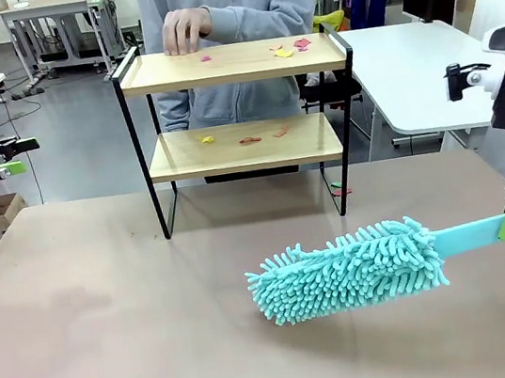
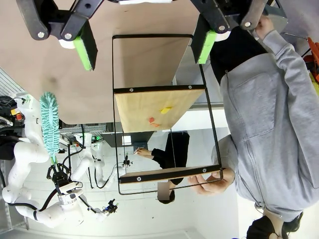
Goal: Clean the shelf.
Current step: Clean the specific section of the Shelf indicated by the human with the Duster.
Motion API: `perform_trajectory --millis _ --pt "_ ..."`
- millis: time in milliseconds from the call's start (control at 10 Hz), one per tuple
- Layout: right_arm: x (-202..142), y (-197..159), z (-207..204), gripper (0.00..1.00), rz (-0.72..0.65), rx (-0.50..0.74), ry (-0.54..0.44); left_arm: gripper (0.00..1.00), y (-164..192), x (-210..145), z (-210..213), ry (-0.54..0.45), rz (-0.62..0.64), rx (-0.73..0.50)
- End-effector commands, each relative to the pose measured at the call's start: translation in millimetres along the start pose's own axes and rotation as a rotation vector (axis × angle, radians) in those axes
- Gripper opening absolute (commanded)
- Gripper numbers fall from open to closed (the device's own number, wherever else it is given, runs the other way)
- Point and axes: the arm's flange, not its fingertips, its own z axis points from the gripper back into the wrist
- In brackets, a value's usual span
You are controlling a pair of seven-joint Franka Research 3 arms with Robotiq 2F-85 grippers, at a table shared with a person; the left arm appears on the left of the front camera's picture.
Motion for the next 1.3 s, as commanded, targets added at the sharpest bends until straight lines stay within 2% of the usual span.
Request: perform_trajectory --millis 0,900,1200 --pt "5.0 3.2 2.0 0.13 -0.012 0.004 -0.013 1.00 -1.7 3.9 0.0 -0.002 -0.005 0.001" --pt "0.0 0.0 0.0 0.13 0.000 0.000 0.000 1.00 -1.7 3.9 0.0 -0.002 -0.005 0.001" --pt "3.7 23.1 77.5 0.13 -0.016 -0.019 -0.116 1.00 -1.7 3.9 0.0 -0.002 -0.005 0.001"
